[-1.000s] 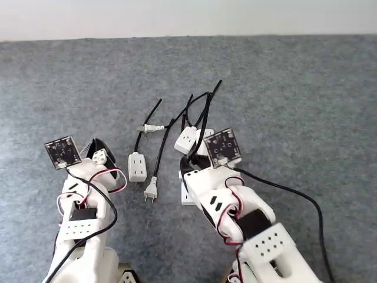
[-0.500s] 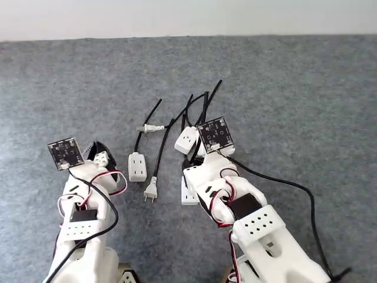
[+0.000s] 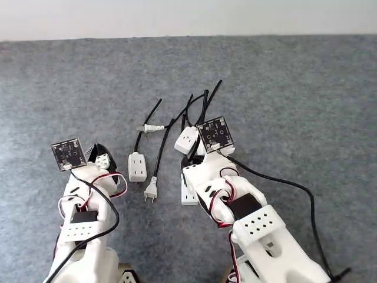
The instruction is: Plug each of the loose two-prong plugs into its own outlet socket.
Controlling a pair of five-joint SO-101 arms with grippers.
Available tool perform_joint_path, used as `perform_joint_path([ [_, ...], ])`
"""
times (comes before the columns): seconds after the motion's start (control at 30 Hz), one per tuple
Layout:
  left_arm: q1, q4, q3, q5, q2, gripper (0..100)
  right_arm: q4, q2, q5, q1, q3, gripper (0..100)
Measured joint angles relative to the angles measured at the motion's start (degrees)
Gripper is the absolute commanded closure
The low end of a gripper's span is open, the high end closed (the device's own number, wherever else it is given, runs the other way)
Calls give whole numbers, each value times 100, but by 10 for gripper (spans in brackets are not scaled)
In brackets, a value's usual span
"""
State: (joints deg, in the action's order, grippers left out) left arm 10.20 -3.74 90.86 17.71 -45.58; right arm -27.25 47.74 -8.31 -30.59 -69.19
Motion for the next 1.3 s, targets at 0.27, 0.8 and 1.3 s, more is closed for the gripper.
perform_joint_path([
  [0.27, 0, 0, 0, 0, 0, 985, -44, 0, 0, 0, 0, 991],
  [0.8, 0, 0, 0, 0, 0, 985, -316, -809, 0, 0, 466, 991],
  [1.3, 0, 0, 0, 0, 0, 985, -70, -870, 0, -9, 501, 991],
])
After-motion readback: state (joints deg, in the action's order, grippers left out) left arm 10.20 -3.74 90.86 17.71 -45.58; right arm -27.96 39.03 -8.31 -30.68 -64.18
